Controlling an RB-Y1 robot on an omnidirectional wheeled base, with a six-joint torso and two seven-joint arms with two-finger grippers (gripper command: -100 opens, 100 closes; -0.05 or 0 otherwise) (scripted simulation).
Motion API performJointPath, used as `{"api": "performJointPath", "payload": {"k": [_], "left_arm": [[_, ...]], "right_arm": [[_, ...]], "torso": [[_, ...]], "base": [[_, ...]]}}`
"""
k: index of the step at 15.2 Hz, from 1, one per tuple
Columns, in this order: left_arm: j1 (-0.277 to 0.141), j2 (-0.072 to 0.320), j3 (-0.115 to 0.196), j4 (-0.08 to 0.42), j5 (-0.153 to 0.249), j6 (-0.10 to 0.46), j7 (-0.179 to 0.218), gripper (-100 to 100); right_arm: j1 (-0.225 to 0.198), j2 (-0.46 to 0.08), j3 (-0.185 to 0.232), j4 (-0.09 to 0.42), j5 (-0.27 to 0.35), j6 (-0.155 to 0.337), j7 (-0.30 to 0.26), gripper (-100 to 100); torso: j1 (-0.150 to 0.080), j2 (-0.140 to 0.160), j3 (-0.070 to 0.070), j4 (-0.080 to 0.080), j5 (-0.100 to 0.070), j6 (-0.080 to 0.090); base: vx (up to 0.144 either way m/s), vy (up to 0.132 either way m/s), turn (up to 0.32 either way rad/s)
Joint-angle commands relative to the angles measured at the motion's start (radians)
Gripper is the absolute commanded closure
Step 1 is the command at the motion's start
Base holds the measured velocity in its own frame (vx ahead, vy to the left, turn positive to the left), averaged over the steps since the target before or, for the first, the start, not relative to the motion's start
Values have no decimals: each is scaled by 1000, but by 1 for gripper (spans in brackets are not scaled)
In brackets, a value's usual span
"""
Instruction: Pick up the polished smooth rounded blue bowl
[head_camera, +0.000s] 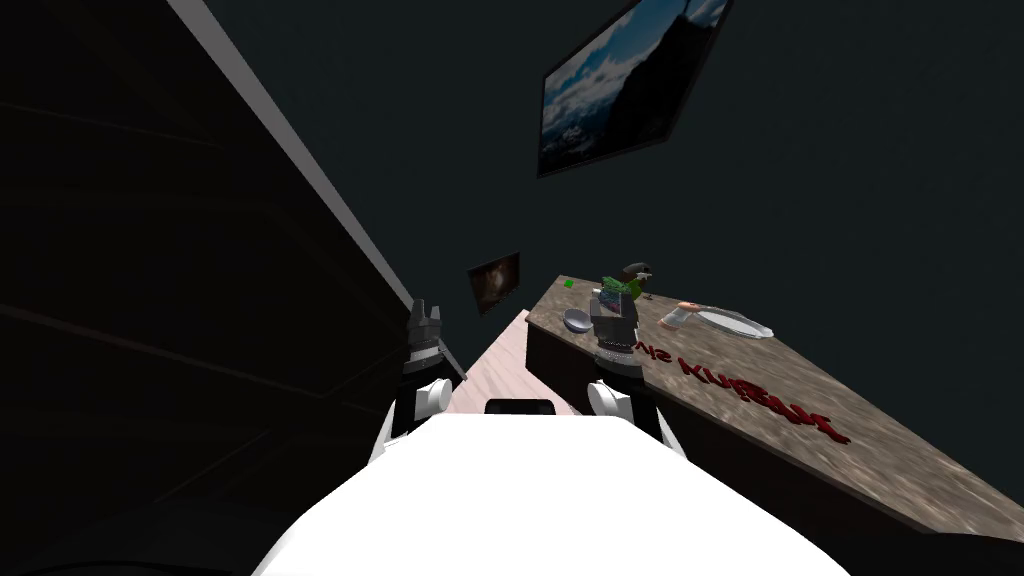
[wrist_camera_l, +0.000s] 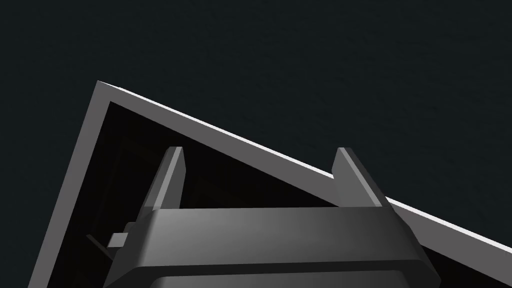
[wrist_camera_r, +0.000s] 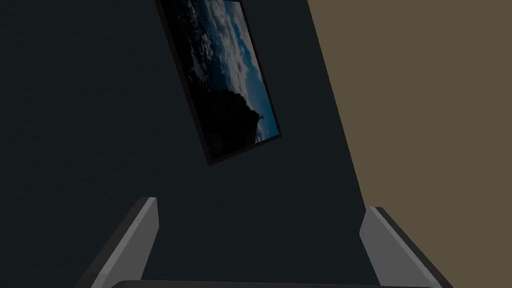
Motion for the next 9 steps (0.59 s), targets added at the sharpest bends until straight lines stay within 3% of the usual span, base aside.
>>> {"api": "performJointPath", "payload": {"k": [1, 7, 8, 9], "left_arm": [[0, 0, 0, 0, 0, 0, 0, 0], [0, 0, 0, 0, 0, 0, 0, 0], [0, 0, 0, 0, 0, 0, 0, 0], [0, 0, 0, 0, 0, 0, 0, 0]], "right_arm": [[-5, -28, -2, 8, 5, -1, 1, -100], [-28, -146, -11, 57, 40, -5, 6, -100], [-28, -146, -11, 57, 40, -5, 6, -100], [-35, -182, -13, 75, 54, -6, 8, -100]], "torso": [[0, 0, 0, 0, 0, 0], [0, 6, 4, 1, 0, 0], [0, 6, 4, 1, 0, 0], [0, 6, 3, 1, 0, 0]], "base": [[-21, 4, 10], [-80, 3, 22], [-70, 7, 23], [-82, 6, 36]]}}
